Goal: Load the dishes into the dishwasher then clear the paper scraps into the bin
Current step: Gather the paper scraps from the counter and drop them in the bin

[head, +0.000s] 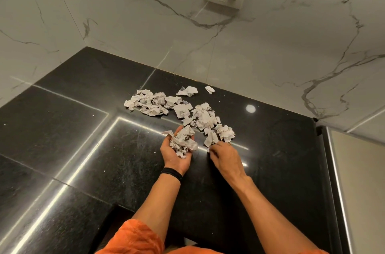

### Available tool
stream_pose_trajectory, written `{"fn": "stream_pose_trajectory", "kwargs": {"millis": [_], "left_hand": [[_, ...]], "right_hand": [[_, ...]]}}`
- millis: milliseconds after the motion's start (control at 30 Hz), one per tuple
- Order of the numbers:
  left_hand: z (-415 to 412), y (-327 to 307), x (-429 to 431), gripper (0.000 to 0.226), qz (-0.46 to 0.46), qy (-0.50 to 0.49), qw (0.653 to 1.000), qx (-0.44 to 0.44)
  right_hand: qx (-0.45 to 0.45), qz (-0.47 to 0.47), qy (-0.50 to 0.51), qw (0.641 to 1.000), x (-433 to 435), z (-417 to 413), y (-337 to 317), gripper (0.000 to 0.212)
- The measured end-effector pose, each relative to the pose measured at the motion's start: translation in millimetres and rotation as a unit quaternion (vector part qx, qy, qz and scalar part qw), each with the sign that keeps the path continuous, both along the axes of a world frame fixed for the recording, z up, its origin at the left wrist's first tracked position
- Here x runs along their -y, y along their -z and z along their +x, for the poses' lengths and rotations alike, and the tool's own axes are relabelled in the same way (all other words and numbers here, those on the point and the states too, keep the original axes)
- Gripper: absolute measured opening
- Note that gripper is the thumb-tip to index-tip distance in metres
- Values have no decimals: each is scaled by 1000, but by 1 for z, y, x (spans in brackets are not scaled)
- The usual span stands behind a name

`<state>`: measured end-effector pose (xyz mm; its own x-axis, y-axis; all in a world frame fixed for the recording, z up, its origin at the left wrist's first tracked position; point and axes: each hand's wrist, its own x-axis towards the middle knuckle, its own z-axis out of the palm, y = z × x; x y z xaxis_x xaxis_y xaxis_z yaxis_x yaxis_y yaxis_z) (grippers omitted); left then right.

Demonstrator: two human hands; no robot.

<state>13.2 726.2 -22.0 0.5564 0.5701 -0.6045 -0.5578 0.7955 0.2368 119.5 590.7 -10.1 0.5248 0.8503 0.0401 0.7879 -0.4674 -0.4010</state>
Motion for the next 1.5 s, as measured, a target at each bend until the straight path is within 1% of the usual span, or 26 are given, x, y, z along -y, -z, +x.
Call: {"fn": "stream_pose_trajectory", "kwargs": {"millis": [100, 167, 200, 267, 300, 367, 433, 467, 500, 567, 633, 700, 733, 800, 867, 933, 1067, 1133, 1167, 1233, 1267, 1333, 1400, 1433, 1500], "left_hand": [[2, 0, 0, 46, 3, 3, 1000, -2], [5, -1, 2, 46, 6, 8, 1000, -7], [7, -1, 4, 46, 9, 10, 1000, -9], [13, -2, 7, 46, 12, 12, 1000, -10], [17, -3, 8, 45, 11, 13, 1000, -6], [22, -5, 10, 43, 2, 21, 1000, 5], [24, -7, 11, 43, 0, 28, 1000, 4], [25, -7, 11, 44, 3, 28, 1000, 4], [25, -6, 11, 46, 2, 28, 1000, 8], [24, -5, 8, 51, -11, 16, 1000, 22], [20, -5, 7, 51, -21, -3, 999, 33], [17, -5, 6, 51, -25, -16, 999, 39], [16, -4, 6, 52, -24, -17, 999, 40], [15, -5, 6, 52, -19, -13, 999, 36], [14, -5, 5, 51, -14, -11, 999, 31], [13, -4, 4, 49, -9, -12, 1000, 23], [9, 2, -1, 46, 2, -9, 1000, -8], [9, 1, -2, 45, 9, -4, 1000, -19], [9, 1, -2, 45, 13, -3, 1000, -23], [12, 0, 0, 46, 17, 0, 1000, -25], [14, -1, 3, 47, 17, 1, 1000, -23], [17, 0, 7, 50, 20, -1, 1000, -22], [21, 0, 10, 50, 14, 12, 1000, -17], [22, -2, 12, 48, 11, 18, 1000, -16], [23, -5, 13, 43, 9, 21, 1000, -9]], "right_hand": [[-38, 82, 53, 994, 14, -1, -4, 10], [-73, 154, 108, 979, 14, -7, -15, 9], [-84, 189, 118, 971, 11, -10, -21, 8], [-87, 246, 89, 961, -1, -18, -35, 6], [-82, 257, 60, 961, -9, -23, -41, 7], [-71, 239, 8, 968, -24, -33, -47, 9], [-83, 194, -26, 977, -33, -42, -48, 12], [-94, 187, -32, 977, -34, -44, -46, 12], [-111, 201, -24, 973, -34, -44, -46, 12], [-159, 256, 42, 952, -30, -36, -46, 7], [-176, 267, 114, 941, -24, -20, -43, 7], [-147, 200, 142, 958, -19, 0, -32, 18], [-125, 152, 135, 971, -17, 7, -25, 25], [-83, 73, 90, 990, -16, 12, -13, 35], [-57, 32, 46, 997, -18, 8, -2, 33], [-29, 22, 26, 999, -19, 1, 3, 20], [5, 18, -2, 1000, -7, -4, 9, 11], [-11, 25, 14, 1000, 5, -5, 7, 9], [-38, 50, 47, 997, 10, -6, 3, 8], [-96, 132, 114, 980, 15, -7, -10, 7], [-114, 172, 125, 971, 14, -8, -17, 8], [-130, 227, 102, 960, 3, -12, -30, 11], [-128, 239, 54, 961, -13, -18, -42, 12], [-125, 224, 25, 966, -20, -20, -45, 12], [-120, 166, -37, 978, -32, -25, -48, 16]]}}
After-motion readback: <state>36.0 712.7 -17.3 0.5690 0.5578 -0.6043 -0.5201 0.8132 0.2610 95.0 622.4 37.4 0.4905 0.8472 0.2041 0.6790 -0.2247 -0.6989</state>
